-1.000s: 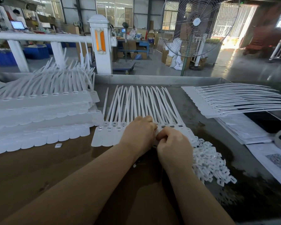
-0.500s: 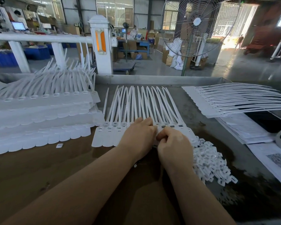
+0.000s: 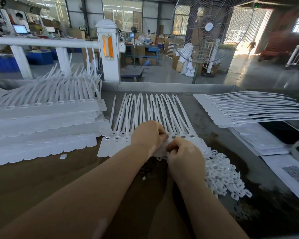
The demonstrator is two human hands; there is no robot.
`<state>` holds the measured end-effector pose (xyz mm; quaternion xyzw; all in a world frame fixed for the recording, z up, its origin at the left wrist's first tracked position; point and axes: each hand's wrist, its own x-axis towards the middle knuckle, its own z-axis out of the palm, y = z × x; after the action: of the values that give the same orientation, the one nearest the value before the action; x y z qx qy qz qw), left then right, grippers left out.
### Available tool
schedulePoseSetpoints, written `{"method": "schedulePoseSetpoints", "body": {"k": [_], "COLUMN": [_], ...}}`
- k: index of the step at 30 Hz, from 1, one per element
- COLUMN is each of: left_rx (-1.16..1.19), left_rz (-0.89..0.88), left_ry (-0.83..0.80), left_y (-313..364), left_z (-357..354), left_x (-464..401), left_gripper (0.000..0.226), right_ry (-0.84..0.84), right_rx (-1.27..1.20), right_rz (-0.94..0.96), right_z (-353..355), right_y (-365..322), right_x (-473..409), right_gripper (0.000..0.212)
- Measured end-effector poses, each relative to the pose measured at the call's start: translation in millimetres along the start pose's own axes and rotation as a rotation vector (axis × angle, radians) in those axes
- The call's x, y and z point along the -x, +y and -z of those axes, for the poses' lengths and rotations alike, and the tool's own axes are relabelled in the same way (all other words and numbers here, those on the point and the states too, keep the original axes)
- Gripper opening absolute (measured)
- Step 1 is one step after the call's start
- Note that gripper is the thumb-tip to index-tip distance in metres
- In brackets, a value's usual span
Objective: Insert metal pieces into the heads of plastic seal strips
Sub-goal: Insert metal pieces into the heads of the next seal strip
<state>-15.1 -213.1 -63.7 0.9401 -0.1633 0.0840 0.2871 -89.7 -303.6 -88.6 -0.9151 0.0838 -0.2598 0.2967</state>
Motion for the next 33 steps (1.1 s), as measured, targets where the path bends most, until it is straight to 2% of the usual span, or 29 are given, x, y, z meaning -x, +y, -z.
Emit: {"method": "schedulePoseSetpoints", "body": {"k": [3,8,12,21,33], "left_rx": [0.034,0.080,0.026,-0.046,0.012], "left_rz": [0.036,-0.009,-0.041,-0.115,-0.070], "left_ry": [0.004,0.072,0.107,0.080,0.136], "left_y": [-1,-6,-8,-13,-11], "left_z": [-2,-9,-13,-13,-15], "left_x": [-2,3,4,5,5], "left_gripper": [0.011,0.011,0.017,0.021,0.017], "right_ry": [-0.008,-0.013,-0.014,0.006,0.001], "right_rx": [0.009,0.006,0.015,0.008,0.005], "right_rz": [0.004,0.019,0.012,0.026,0.042], "right_z": [1,2,2,-1,0], "right_y": [-1,-1,-1,0,2], "right_x": [0,0,0,-1,-1], "right_gripper": [0.019,0.019,0.019,0.018,0.019]}}
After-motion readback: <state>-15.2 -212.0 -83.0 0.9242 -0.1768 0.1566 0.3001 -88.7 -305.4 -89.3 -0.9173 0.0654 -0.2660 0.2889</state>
